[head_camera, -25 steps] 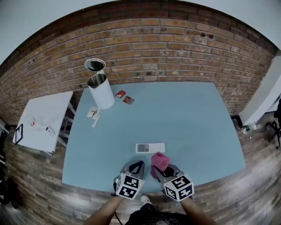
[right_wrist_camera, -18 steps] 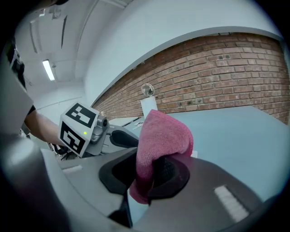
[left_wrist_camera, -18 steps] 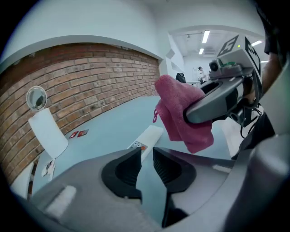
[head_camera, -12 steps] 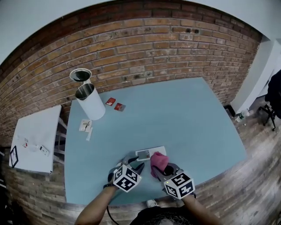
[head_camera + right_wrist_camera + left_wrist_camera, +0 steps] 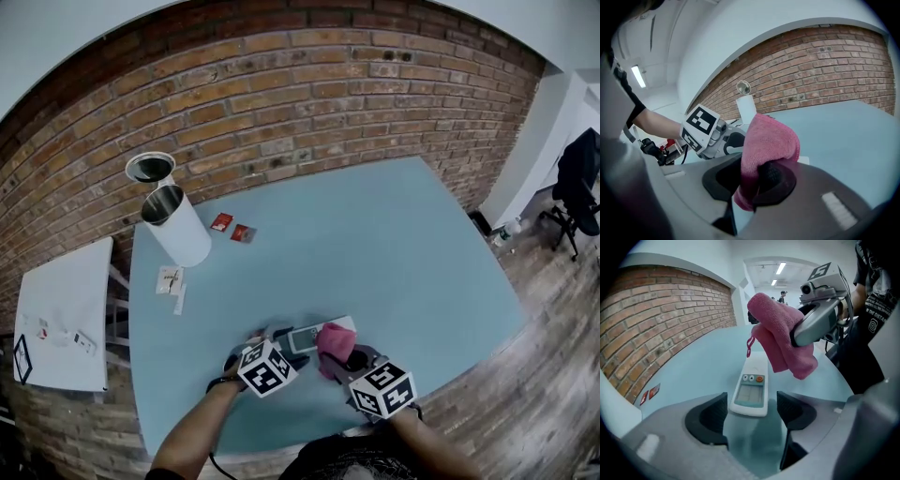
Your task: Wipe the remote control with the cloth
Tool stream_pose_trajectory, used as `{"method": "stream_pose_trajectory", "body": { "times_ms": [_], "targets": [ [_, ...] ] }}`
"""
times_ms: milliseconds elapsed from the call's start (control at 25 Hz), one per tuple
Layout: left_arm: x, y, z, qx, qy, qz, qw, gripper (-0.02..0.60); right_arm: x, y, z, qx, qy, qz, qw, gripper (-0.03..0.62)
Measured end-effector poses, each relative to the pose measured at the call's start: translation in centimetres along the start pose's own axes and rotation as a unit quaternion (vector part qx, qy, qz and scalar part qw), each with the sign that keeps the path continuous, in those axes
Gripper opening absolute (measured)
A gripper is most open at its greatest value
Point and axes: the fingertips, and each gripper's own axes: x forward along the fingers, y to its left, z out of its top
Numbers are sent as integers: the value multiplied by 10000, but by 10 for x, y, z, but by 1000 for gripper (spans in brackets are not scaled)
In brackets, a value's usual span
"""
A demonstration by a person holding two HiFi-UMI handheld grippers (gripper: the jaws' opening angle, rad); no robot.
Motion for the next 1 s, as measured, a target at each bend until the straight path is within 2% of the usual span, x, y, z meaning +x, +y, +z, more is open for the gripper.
{"method": "stream_pose_trajectory", "body": {
  "times_ms": [160, 320, 480, 760, 1000],
  "targets": [
    [10, 3, -5, 45, 111, -239, 9996, 342, 10, -4, 6, 308, -65, 113, 9994, 60],
    [15, 0, -5, 48, 207, -631, 9978, 341, 27, -7, 18, 527, -145, 287, 9981, 60],
    [18, -2, -5, -131, 288, -971, 9948, 321, 50, -9, 34, 705, -177, 486, 9962, 60],
    [16, -7, -4, -131, 489, -987, 9938, 296, 81, 3, 46, 874, -153, 894, 9920, 61],
    [15, -6, -5, -213, 631, -991, 9928, 285, 89, 8, 34, 507, 20, 941, 9943, 61]
  ]
}}
